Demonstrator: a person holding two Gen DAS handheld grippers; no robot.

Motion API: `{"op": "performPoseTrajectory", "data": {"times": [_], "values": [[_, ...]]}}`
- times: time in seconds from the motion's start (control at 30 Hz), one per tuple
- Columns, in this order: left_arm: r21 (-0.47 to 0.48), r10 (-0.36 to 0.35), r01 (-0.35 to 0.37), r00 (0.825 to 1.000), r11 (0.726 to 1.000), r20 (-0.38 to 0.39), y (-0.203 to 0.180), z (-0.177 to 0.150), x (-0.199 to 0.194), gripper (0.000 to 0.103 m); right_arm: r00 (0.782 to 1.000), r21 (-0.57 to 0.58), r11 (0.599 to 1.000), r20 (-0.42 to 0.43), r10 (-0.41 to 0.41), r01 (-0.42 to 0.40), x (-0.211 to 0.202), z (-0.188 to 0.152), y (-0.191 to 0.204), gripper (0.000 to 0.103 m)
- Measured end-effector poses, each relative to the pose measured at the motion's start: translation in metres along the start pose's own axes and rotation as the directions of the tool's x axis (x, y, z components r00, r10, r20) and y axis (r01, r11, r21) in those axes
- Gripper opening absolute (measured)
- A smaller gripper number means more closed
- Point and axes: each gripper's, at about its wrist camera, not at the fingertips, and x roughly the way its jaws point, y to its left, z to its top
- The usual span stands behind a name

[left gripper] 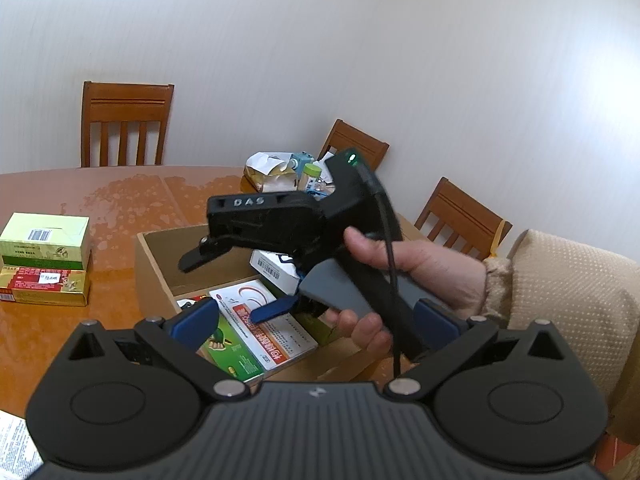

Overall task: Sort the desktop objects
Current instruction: 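Open the right gripper and tilt it to settle the capsule box upright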

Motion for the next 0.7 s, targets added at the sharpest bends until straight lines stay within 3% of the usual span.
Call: {"op": "performPoseTrajectory", "data": {"times": [0.13,0.43,0.53,0.7], "values": [[-0.008,0.007,-0.007,1.000,1.000,0.001,0.001,0.000,0.002,0.103,0.998,-0.025,0.999,0.062,-0.021,0.023,-0.015,0.008,-0.001,0.103],[-0.006,0.017,-0.017,1.000,1.000,-0.012,-0.002,-0.002,0.008,0.103,0.992,-0.006,0.999,0.118,-0.049,0.050,-0.022,0.019,-0.011,0.103],[-0.008,0.022,-0.022,1.000,1.000,-0.013,-0.002,-0.002,0.009,0.103,0.987,-0.031,0.995,0.133,-0.091,0.096,-0.023,0.019,-0.007,0.103],[-0.012,0.027,-0.027,1.000,1.000,-0.011,-0.003,-0.003,0.010,0.103,0.987,-0.099,0.991,0.142,-0.076,0.090,-0.035,0.014,0.008,0.103]]}}
